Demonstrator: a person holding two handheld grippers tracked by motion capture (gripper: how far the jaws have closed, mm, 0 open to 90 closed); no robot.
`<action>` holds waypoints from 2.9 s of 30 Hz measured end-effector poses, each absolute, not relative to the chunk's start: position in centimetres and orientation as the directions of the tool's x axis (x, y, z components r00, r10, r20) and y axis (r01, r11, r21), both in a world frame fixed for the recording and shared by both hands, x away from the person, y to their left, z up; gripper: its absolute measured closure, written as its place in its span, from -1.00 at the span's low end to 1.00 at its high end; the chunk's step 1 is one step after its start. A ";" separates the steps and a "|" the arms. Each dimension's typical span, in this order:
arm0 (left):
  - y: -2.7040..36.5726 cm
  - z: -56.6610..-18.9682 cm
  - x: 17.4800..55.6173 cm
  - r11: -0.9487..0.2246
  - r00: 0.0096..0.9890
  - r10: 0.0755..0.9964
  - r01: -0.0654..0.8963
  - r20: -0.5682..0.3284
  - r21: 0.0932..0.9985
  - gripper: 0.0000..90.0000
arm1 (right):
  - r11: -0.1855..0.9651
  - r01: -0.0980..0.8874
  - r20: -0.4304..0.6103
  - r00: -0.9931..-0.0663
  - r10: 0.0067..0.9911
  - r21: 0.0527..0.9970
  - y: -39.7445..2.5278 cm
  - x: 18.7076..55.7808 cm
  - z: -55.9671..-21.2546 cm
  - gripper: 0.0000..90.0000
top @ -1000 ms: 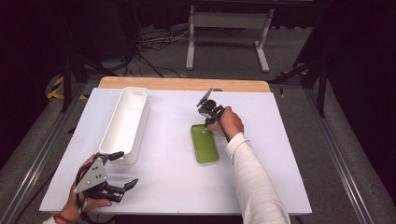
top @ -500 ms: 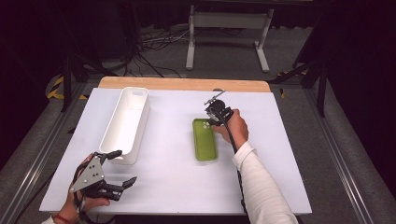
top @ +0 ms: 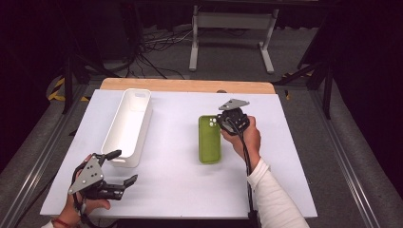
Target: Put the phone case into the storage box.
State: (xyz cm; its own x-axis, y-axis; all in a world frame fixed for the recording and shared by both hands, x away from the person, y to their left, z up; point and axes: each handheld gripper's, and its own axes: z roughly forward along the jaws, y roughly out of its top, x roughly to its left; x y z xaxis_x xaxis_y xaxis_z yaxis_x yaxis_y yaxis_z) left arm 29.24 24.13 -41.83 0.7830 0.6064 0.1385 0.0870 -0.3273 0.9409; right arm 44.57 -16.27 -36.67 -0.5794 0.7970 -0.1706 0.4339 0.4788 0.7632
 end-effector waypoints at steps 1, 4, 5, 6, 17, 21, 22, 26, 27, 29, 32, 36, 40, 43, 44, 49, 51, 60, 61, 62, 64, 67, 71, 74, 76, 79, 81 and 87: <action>24.1 -41.6 29.3 -0.333 0.783 0.605 0.084 0.144 0.939 -0.79 | 0.476 0.424 -0.175 -0.578 0.797 0.770 -16.3 44.2 -36.5 0.90; 23.8 -41.2 29.5 -0.313 0.779 0.613 0.087 0.131 0.946 -0.78 | 0.468 0.384 -0.189 -0.577 0.795 0.796 -16.2 43.1 -36.2 0.90; 23.7 -41.1 29.6 -0.313 0.780 0.611 0.085 0.132 0.946 -0.78 | 0.461 0.374 -0.188 -0.577 0.795 0.805 -16.2 42.8 -36.1 0.90; 23.5 -40.9 29.7 -0.316 0.782 0.608 0.082 0.135 0.945 -0.78 | 0.455 0.365 -0.186 -0.578 0.795 0.812 -16.2 42.6 -36.0 0.90; 20.8 -39.1 30.7 -0.315 0.778 0.608 0.058 0.155 0.947 -0.77 | 0.446 0.260 -0.238 -0.568 0.788 0.857 -15.1 39.8 -35.8 0.90; 19.7 -38.8 31.2 -0.318 0.784 0.603 0.065 0.148 0.946 -0.76 | 0.441 0.232 -0.242 -0.579 0.779 0.867 -14.5 39.0 -35.7 0.90; 19.4 -38.8 31.4 -0.318 0.787 0.599 0.067 0.146 0.946 -0.76 | 0.444 0.225 -0.245 -0.584 0.774 0.867 -14.4 38.8 -35.7 0.90; 18.3 -38.5 31.9 -0.303 0.795 0.594 0.078 0.124 0.950 -0.75 | 0.457 0.194 -0.269 -0.590 0.761 0.868 -13.7 37.9 -35.7 0.90; 18.1 -38.4 32.0 -0.308 0.797 0.591 0.076 0.128 0.948 -0.75 | 0.461 0.186 -0.277 -0.591 0.758 0.868 -13.5 37.7 -35.8 0.90; 17.5 -38.1 32.1 -0.306 0.802 0.584 0.070 0.129 0.949 -0.75 | 0.467 0.169 -0.289 -0.592 0.752 0.868 -13.3 37.3 -35.7 0.90; 16.7 -38.0 32.3 -0.305 0.807 0.577 0.067 0.128 0.950 -0.74 | 0.477 0.154 -0.304 -0.595 0.744 0.865 -13.0 37.0 -35.7 0.90; 15.6 -37.7 32.8 -0.310 0.812 0.569 0.068 0.128 0.948 -0.73 | 0.492 0.139 -0.324 -0.597 0.734 0.859 -12.5 36.7 -35.8 0.90; 14.5 -37.4 33.2 -0.307 0.813 0.569 0.075 0.120 0.949 -0.69 | 0.494 0.126 -0.332 -0.596 0.731 0.860 -12.2 36.4 -35.8 0.90; 13.6 -37.3 33.5 -0.306 0.813 0.571 0.080 0.116 0.949 -0.62 | 0.497 0.109 -0.345 -0.592 0.728 0.861 -12.0 36.1 -35.7 0.90; 13.5 -37.3 33.7 -0.305 0.812 0.572 0.078 0.117 0.949 -0.59 | 0.493 0.105 -0.345 -0.590 0.730 0.864 -12.0 36.0 -35.7 0.90; 12.6 -37.1 34.6 -0.278 0.812 0.580 0.115 0.071 0.954 -0.40 | 0.496 0.068 -0.366 -0.589 0.721 0.866 -11.5 35.4 -35.8 0.90; 12.3 -36.9 34.9 -0.271 0.811 0.582 0.123 0.061 0.955 -0.29 | 0.501 0.056 -0.379 -0.583 0.719 0.864 -11.3 35.2 -35.8 0.90; 11.8 -36.8 35.7 -0.277 0.813 0.581 0.148 0.043 0.949 0.10 | 0.515 -0.007 -0.436 -0.542 0.718 0.857 -10.8 34.4 -36.0 0.89; 11.8 -36.8 35.8 -0.277 0.816 0.577 0.153 0.037 0.949 0.14 | 0.517 -0.014 -0.443 -0.536 0.719 0.856 -10.8 34.3 -36.0 0.89; 11.8 -36.8 35.8 -0.277 0.816 0.577 0.153 0.037 0.949 0.18 | 0.517 -0.014 -0.443 -0.536 0.719 0.856 -10.8 34.3 -36.0 0.89; 11.9 -36.6 36.1 -0.284 0.818 0.573 0.148 0.044 0.947 0.25 | 0.525 -0.038 -0.467 -0.517 0.717 0.850 -10.7 34.2 -36.1 0.88; 11.8 -36.6 36.1 -0.282 0.826 0.562 0.153 0.034 0.947 0.44 | 0.527 -0.055 -0.480 -0.501 0.720 0.848 -10.7 34.0 -36.1 0.88; 11.8 -36.5 36.3 -0.288 0.830 0.555 0.142 0.044 0.947 0.62 | 0.531 -0.069 -0.492 -0.492 0.719 0.845 -10.6 33.9 -36.1 0.87; 11.9 -36.4 36.3 -0.284 0.826 0.563 0.155 0.034 0.946 0.65 | 0.532 -0.080 -0.500 -0.483 0.719 0.843 -10.5 33.7 -36.1 0.86; 12.1 -36.3 36.4 -0.278 0.825 0.564 0.163 0.023 0.947 0.67 | 0.532 -0.084 -0.501 -0.481 0.719 0.843 -10.5 33.7 -36.1 0.86; 12.5 -36.2 36.5 -0.275 0.813 0.581 0.162 0.030 0.948 0.73 | 0.528 -0.091 -0.500 -0.489 0.715 0.844 -10.3 33.5 -36.0 0.84; 12.7 -36.3 36.6 -0.268 0.816 0.578 0.166 0.020 0.949 0.73 | 0.534 -0.095 -0.506 -0.490 0.710 0.840 -10.2 33.4 -36.0 0.83; 13.1 -36.0 36.3 -0.271 0.816 0.577 0.144 0.041 0.952 0.74 | 0.493 -0.088 -0.459 -0.533 0.711 0.865 -10.4 33.4 -35.8 0.80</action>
State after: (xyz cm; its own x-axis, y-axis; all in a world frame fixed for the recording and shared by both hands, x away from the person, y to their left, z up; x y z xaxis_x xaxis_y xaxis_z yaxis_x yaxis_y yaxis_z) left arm 36.28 13.07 -35.97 0.8156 0.5771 0.0412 0.1435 -0.2707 0.9519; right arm 33.39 -10.45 -35.83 -0.5331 0.7106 -0.4591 -0.0879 0.4932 0.8654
